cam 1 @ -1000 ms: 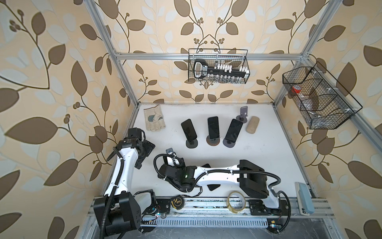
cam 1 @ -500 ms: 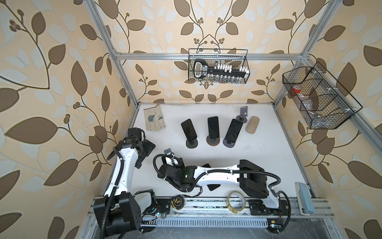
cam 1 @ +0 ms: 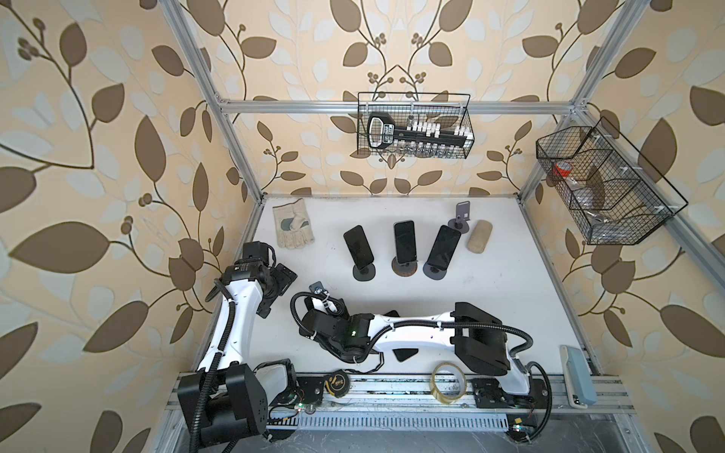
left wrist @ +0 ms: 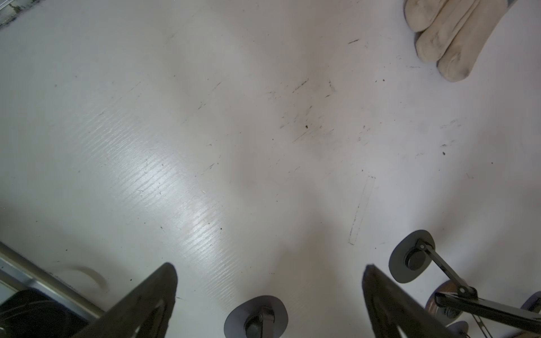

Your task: Remove the phone from the phone stand

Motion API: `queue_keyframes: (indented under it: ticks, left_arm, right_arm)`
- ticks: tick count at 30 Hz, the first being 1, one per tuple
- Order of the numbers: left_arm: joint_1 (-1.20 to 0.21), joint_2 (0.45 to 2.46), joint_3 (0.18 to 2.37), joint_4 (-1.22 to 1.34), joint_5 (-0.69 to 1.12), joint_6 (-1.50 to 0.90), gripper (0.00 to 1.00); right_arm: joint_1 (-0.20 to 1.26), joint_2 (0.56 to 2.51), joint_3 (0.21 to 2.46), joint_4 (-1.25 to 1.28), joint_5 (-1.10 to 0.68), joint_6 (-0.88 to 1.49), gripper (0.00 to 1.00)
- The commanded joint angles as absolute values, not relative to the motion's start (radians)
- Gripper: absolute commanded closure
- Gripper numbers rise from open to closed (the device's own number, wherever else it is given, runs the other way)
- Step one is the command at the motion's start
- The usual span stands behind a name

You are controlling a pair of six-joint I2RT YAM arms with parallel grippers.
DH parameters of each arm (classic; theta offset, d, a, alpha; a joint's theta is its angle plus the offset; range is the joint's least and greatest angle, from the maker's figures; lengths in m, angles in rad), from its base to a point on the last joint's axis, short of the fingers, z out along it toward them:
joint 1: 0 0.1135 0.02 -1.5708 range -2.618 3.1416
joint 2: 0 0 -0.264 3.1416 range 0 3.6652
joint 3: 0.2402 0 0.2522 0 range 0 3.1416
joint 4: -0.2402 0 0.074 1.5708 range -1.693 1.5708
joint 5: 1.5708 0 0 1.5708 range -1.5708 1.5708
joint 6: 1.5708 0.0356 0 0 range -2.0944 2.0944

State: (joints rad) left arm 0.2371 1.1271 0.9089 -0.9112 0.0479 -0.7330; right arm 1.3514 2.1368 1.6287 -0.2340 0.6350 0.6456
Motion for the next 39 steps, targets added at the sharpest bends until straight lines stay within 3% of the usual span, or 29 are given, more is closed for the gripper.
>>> queue_keyframes:
  ticks: [1,22,39]
  left_arm:
    - [0.240,1.097,0.917,-0.922,0.042,-0.719,0.01]
    - [0.240,1.098,0.907,-0.912,0.068,-0.719,0.01]
    - [0.239,1.130,0.873,-0.812,0.360,-0.658,0.01]
  right_arm:
    - [1.346,2.083,1.649,-0.203,0.644,0.629,0.28]
    - [1.331,2.018,1.639,-0.203,0.615,0.591,0.29]
    - [1.238,1.783,1.406,-0.242,0.480,0.535,0.29]
